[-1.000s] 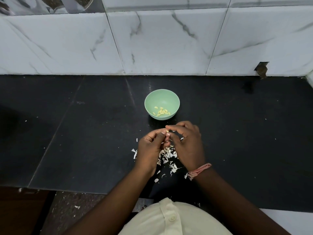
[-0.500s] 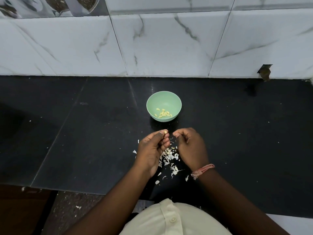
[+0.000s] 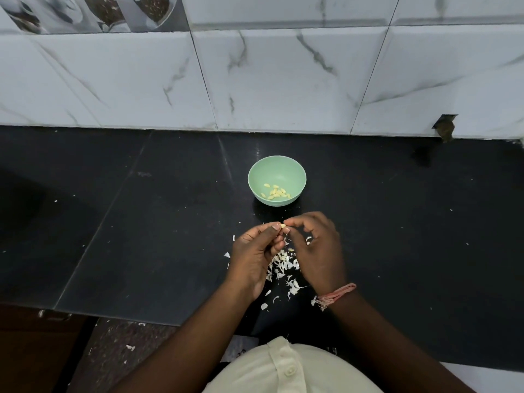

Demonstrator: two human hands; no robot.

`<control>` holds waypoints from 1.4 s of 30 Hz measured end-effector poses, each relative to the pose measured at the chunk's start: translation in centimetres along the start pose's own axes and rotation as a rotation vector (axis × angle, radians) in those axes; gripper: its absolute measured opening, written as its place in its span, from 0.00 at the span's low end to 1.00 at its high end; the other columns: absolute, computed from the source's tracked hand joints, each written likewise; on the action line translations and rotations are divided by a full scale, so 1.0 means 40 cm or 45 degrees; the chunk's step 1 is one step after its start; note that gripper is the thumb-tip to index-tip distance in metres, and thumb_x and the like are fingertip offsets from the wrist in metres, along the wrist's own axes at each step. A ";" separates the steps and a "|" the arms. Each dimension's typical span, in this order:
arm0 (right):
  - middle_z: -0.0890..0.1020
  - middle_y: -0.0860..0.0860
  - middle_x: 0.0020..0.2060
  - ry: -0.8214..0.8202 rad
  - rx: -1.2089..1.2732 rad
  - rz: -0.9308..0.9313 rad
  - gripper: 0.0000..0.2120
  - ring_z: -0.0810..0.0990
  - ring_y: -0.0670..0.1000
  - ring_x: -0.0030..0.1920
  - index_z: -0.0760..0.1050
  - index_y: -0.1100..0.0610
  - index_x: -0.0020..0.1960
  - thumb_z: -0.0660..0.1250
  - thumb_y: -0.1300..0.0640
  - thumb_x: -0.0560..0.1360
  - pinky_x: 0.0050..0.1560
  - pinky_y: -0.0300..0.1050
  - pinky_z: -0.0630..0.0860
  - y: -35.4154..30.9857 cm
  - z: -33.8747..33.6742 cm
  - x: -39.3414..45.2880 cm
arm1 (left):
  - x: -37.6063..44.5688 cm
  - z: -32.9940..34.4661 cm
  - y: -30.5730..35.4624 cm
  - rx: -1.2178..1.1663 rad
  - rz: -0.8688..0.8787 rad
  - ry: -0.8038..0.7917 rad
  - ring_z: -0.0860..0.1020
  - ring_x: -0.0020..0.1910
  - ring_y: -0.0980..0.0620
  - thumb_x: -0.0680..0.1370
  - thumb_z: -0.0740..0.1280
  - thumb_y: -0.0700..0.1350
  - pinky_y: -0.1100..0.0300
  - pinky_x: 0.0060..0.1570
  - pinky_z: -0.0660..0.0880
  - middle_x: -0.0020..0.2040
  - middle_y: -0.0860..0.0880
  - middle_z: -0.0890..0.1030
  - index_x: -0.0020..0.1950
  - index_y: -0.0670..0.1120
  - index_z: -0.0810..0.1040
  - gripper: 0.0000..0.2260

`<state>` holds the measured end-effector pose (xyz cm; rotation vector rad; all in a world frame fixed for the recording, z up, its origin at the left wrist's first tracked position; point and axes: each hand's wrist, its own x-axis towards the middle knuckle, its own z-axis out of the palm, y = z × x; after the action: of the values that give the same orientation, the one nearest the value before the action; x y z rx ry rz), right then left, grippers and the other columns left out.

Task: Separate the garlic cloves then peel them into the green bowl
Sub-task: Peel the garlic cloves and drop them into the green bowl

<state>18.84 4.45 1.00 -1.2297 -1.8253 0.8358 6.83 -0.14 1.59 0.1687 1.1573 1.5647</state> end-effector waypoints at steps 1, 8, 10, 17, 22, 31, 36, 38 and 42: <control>0.79 0.39 0.48 -0.018 0.000 -0.009 0.06 0.76 0.44 0.54 0.81 0.44 0.49 0.71 0.55 0.77 0.56 0.59 0.76 0.003 0.000 0.000 | 0.001 -0.003 -0.001 0.011 0.005 0.003 0.80 0.40 0.52 0.78 0.70 0.35 0.65 0.42 0.80 0.42 0.40 0.84 0.50 0.35 0.83 0.04; 0.80 0.49 0.50 -0.196 0.251 0.142 0.05 0.81 0.44 0.49 0.76 0.51 0.52 0.66 0.60 0.81 0.49 0.41 0.79 0.004 0.007 0.005 | 0.004 0.000 -0.003 0.110 0.046 0.003 0.79 0.39 0.52 0.80 0.68 0.37 0.63 0.42 0.80 0.41 0.41 0.83 0.53 0.31 0.82 0.08; 0.81 0.51 0.47 -0.256 0.398 0.230 0.03 0.82 0.42 0.44 0.75 0.56 0.53 0.63 0.62 0.83 0.45 0.36 0.78 -0.006 0.006 0.008 | 0.006 0.004 0.001 0.132 0.049 -0.010 0.79 0.38 0.52 0.80 0.68 0.37 0.62 0.41 0.80 0.41 0.41 0.83 0.52 0.32 0.82 0.08; 0.80 0.50 0.43 -0.247 0.600 0.474 0.05 0.77 0.48 0.42 0.73 0.55 0.52 0.60 0.57 0.84 0.44 0.49 0.76 0.015 0.029 0.045 | 0.024 0.013 0.007 0.162 0.019 0.022 0.80 0.37 0.53 0.81 0.67 0.38 0.62 0.42 0.80 0.41 0.42 0.83 0.51 0.33 0.83 0.09; 0.79 0.49 0.43 -0.093 0.354 0.497 0.07 0.74 0.45 0.39 0.73 0.58 0.53 0.60 0.55 0.84 0.42 0.43 0.70 0.011 0.057 0.138 | 0.053 0.003 0.015 0.205 -0.028 0.125 0.80 0.39 0.52 0.83 0.63 0.39 0.62 0.43 0.81 0.42 0.43 0.82 0.55 0.34 0.82 0.10; 0.84 0.52 0.39 0.070 0.067 0.502 0.06 0.83 0.53 0.42 0.81 0.61 0.46 0.69 0.59 0.79 0.42 0.44 0.76 0.031 0.128 0.227 | 0.086 0.015 0.017 0.212 -0.159 0.167 0.76 0.34 0.52 0.83 0.62 0.37 0.64 0.36 0.79 0.39 0.44 0.79 0.50 0.36 0.81 0.09; 0.85 0.51 0.36 0.114 0.009 0.521 0.05 0.84 0.52 0.39 0.84 0.58 0.42 0.70 0.60 0.75 0.40 0.43 0.77 0.019 0.140 0.227 | 0.088 -0.009 0.025 0.223 -0.194 0.201 0.78 0.37 0.51 0.83 0.61 0.35 0.64 0.38 0.80 0.44 0.41 0.81 0.54 0.37 0.80 0.08; 0.84 0.49 0.37 0.173 0.053 0.526 0.06 0.82 0.50 0.40 0.83 0.57 0.43 0.68 0.60 0.78 0.39 0.41 0.74 0.012 0.135 0.207 | 0.091 -0.015 0.030 0.189 -0.195 0.205 0.80 0.41 0.49 0.83 0.60 0.34 0.61 0.42 0.82 0.49 0.40 0.82 0.60 0.39 0.78 0.10; 0.84 0.51 0.49 0.157 0.039 0.227 0.11 0.81 0.50 0.51 0.81 0.57 0.52 0.60 0.59 0.80 0.52 0.44 0.76 -0.007 0.152 0.083 | 0.079 -0.020 0.036 0.025 -0.283 0.165 0.82 0.45 0.48 0.86 0.57 0.46 0.55 0.45 0.81 0.51 0.42 0.83 0.62 0.40 0.78 0.14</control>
<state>12.64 6.89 -0.98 -1.4083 -1.6168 0.8620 4.19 2.13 0.77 -0.0490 1.2477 1.3839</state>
